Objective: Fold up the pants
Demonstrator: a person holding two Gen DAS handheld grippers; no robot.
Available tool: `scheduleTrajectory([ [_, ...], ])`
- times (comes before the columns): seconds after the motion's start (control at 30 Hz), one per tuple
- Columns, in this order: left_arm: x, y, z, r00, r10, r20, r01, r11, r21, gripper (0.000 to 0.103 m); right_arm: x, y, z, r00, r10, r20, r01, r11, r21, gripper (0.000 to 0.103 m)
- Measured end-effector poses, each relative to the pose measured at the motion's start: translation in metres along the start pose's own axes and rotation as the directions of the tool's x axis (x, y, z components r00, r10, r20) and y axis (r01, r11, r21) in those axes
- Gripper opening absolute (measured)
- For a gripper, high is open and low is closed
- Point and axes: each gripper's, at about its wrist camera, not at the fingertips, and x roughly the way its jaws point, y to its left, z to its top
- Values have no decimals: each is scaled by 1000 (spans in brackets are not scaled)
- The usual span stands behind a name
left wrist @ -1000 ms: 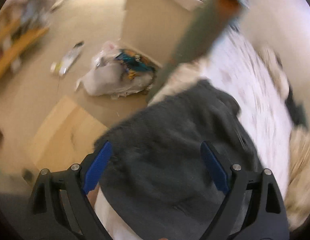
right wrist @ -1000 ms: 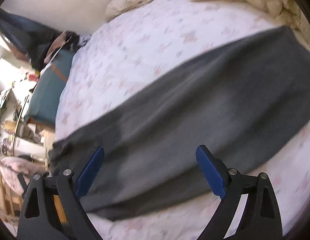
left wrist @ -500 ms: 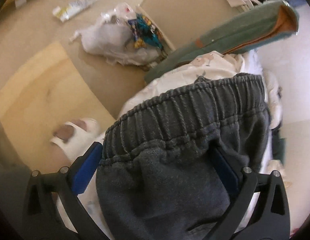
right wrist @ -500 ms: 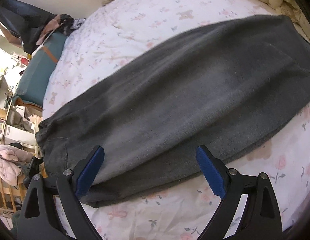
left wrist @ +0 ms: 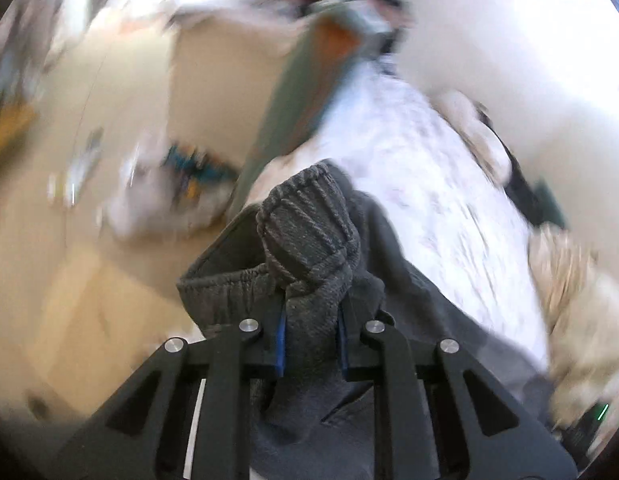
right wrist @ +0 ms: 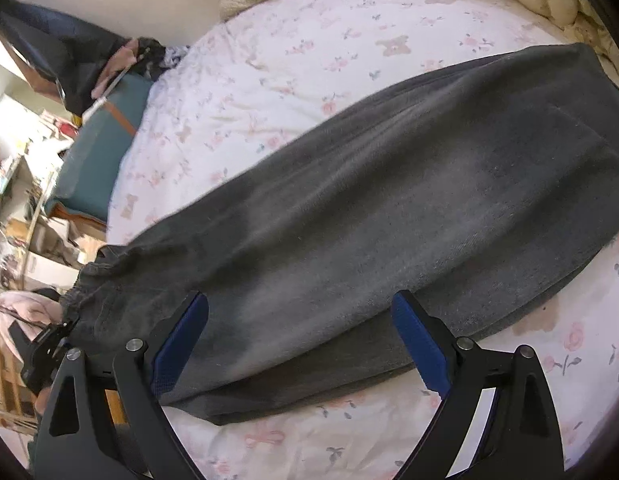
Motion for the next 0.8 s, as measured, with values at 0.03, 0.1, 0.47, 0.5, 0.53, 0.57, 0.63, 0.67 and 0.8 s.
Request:
scheduleTrajectory([
  [0.03, -10, -17, 2, 1000, -16, 19, 15, 998, 56, 15, -5, -4, 1, 1000, 16, 5, -16, 1000, 24, 95],
  [0.1, -23, -45, 4, 999, -20, 41, 14, 991, 134, 15, -12, -9, 3, 999, 50, 14, -50, 996, 68, 95],
  [0.47, -8, -237, -58, 999, -27, -28, 38, 828, 559, 15, -64, -63, 28, 987, 55, 149, -91, 964, 248, 95],
  [0.5, -2, -255, -71, 999, -21, -39, 40, 800, 599, 15, -70, -68, 31, 985, 49, 166, -91, 961, 259, 95],
  [0.53, 7, -271, -85, 998, -13, -59, 48, 777, 628, 15, -74, -71, 32, 984, 46, 175, -92, 960, 265, 95],
  [0.57, 13, -284, -97, 998, 0, -68, 45, 755, 654, 15, -79, -77, 34, 981, 40, 191, -93, 957, 276, 95],
  [0.63, 32, -312, -138, 996, 46, -80, 29, 669, 743, 15, -86, -86, 37, 977, 35, 210, -97, 950, 295, 95],
  [0.67, 44, -322, -157, 993, 65, -96, 32, 637, 770, 15, -88, -90, 38, 976, 33, 216, -101, 946, 307, 95],
  [0.8, 97, -328, -212, 941, 125, -314, 154, 667, 729, 16, -90, -99, 41, 975, 23, 220, -95, 942, 323, 95],
])
